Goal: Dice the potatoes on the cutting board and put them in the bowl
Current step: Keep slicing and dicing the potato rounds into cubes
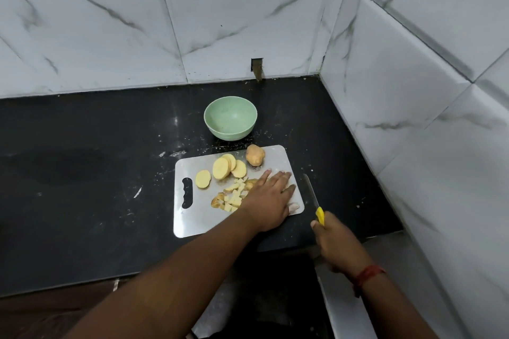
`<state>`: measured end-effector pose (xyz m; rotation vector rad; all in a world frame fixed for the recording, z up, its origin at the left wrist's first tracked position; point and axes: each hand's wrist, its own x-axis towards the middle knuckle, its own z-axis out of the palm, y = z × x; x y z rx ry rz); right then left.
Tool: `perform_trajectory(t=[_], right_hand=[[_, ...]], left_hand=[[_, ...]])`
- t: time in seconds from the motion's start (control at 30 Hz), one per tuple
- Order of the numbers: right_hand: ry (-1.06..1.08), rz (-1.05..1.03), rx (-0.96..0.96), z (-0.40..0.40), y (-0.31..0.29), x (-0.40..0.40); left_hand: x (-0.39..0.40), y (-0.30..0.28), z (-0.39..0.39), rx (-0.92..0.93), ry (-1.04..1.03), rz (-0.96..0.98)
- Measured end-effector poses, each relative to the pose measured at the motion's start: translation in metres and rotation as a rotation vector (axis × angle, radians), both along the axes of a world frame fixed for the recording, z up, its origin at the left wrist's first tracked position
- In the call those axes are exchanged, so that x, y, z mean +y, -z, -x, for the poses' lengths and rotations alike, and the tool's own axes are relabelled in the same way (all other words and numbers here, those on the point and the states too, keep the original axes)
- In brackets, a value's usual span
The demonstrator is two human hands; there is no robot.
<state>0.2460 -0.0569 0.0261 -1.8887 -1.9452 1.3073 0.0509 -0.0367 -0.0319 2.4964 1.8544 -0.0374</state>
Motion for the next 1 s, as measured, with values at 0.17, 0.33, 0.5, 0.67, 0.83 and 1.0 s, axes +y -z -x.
perform_trajectory(t=[0.17,0.33,0.5,0.67,0.83,1.0], right_hand=[[-0.01,0.01,0.004,-0.014,0.002,0.0],[-0.029,-0.007,0.043,-0.011,0.005,0.0],[-0.086,0.017,0.084,0.005,0.002,0.001],[-0.13,0.028,0.13,0.023,-0.003,-0.001],[-0.132,0.058,0.096,0.038,-0.003,0.0],[-0.156,0.03,-0.071,0.044,0.006,0.007]], left_hand=[[0.009,0.001,0.002,0.134,-0.009,0.027],[-0.009,0.008,0.017,0.129,0.01,-0.096],[-0.028,0.005,0.031,0.01,-0.082,-0.223],[-0.042,-0.001,0.064,-0.135,-0.348,-0.319],[-0.058,0.003,0.112,-0.202,-0.665,-0.232],[-0.06,0.005,0.131,-0.265,-0.682,-0.037]])
